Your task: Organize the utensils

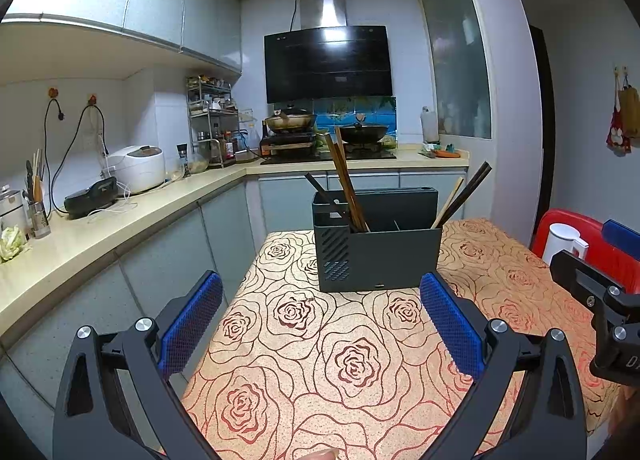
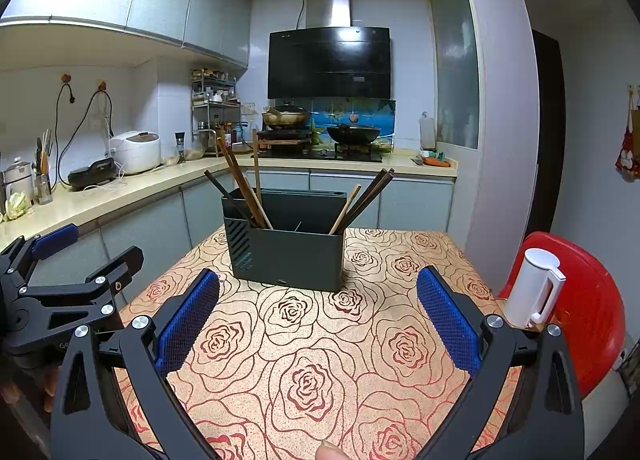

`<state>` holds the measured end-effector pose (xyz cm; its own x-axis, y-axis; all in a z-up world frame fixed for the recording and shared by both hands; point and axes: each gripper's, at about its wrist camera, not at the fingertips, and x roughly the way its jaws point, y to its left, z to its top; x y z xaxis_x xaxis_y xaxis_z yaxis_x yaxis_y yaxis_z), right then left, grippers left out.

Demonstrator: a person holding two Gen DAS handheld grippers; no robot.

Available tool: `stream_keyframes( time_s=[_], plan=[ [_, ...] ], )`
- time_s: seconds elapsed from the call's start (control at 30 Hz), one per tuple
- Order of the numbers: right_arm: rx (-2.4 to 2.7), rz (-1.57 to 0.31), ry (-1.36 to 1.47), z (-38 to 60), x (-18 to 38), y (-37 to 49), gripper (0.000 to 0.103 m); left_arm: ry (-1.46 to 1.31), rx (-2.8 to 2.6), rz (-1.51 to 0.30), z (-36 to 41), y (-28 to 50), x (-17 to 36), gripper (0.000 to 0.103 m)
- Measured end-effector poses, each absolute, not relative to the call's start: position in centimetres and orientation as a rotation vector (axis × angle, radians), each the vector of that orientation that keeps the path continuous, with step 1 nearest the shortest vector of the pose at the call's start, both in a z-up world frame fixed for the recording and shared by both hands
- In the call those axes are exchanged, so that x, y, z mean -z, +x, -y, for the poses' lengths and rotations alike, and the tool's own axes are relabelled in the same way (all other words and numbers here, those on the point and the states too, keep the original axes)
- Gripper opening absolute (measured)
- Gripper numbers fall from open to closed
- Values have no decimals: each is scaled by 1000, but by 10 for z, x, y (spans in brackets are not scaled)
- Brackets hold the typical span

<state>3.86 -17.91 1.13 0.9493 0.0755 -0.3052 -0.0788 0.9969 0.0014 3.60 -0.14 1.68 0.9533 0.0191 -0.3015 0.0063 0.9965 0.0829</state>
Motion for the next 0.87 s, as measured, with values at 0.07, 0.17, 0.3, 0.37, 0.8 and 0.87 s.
stream_keyframes(
  time_s=[0.07,0.17,0.3,0.37,0.8,0.87],
  plan=[
    [-79,-311,-10,179,-11,39,96,80,-1,-308,1,37,-18,96],
    [-79,-312,-11,178,-11,39,96,75,4,-309,0,37,-19,96],
    [-79,-312,-12,176,-12,39,96,67,-3,-294,-1,37,-19,96],
    [-79,-312,-12,176,-12,39,96,67,-10,-283,-1,36,-20,96],
    [-82,-314,-10,176,-12,41,96,70,-6,-306,-1,39,-16,96],
    [-82,-314,-9,176,-12,41,96,64,-4,-312,-3,39,-16,96]
  ],
)
